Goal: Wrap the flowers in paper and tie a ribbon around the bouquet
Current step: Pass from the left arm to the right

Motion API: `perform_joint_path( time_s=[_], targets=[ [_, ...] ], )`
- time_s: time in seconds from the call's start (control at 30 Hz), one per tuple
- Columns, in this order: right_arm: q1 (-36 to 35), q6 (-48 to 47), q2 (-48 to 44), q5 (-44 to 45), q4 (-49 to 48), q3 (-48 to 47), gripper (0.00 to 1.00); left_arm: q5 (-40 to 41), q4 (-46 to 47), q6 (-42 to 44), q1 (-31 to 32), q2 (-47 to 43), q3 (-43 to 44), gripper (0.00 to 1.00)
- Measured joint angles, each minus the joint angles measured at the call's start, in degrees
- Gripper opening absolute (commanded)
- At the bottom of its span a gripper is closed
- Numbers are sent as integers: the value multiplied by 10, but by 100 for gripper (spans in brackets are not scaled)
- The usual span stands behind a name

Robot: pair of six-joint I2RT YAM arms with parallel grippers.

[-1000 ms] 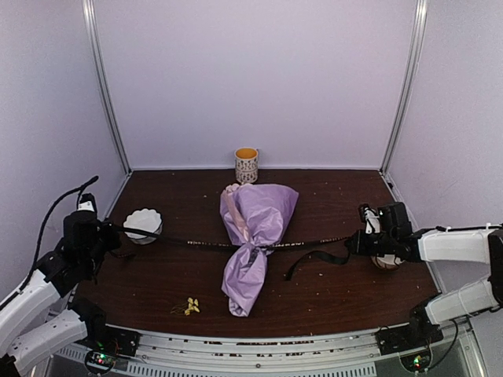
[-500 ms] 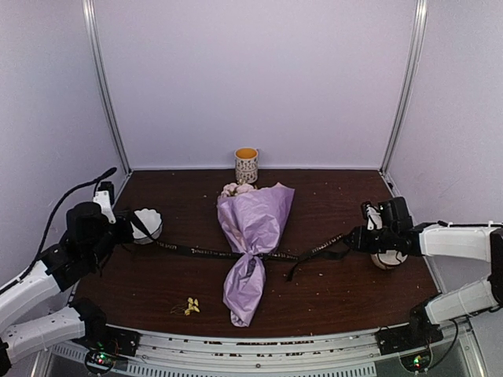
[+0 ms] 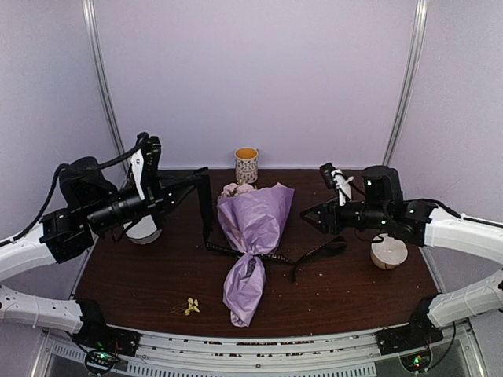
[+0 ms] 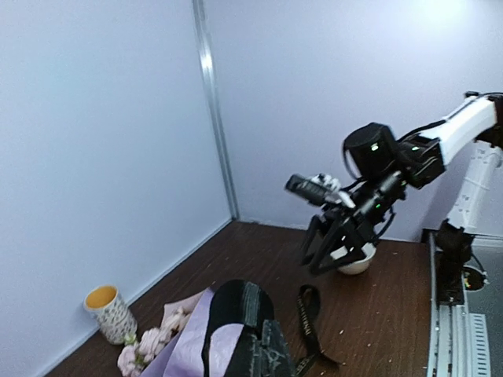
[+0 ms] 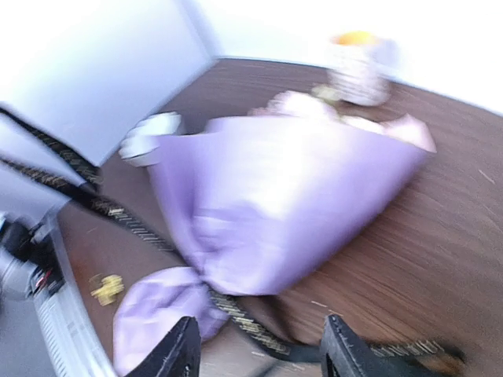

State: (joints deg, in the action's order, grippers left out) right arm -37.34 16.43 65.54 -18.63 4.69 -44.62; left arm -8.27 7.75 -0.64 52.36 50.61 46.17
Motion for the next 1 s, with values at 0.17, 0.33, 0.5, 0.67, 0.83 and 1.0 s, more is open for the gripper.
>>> perform_joint_path(
  time_s=[0.17, 0.33, 0.5, 0.67, 0.83, 1.0],
  targets=[
    [-127, -94, 96, -66, -54, -84, 57, -82, 15, 36, 18, 25, 45, 0],
    [-187, -153, 222, -111, -80, -181, 60, -124, 29, 47, 21, 42, 61, 0],
    [-189, -170, 296, -146, -93, -216, 60, -134, 35, 47, 24, 60, 81, 0],
    [-192, -170, 322, -154, -112, -216, 50, -134, 42, 46, 24, 66, 87, 0],
    [-193, -160, 346, -142, -132, -222, 21, -134, 43, 47, 24, 72, 89, 0],
    [-193, -138, 354, -121, -140, -224, 0, -108, 41, 47, 24, 68, 89, 0]
  ],
)
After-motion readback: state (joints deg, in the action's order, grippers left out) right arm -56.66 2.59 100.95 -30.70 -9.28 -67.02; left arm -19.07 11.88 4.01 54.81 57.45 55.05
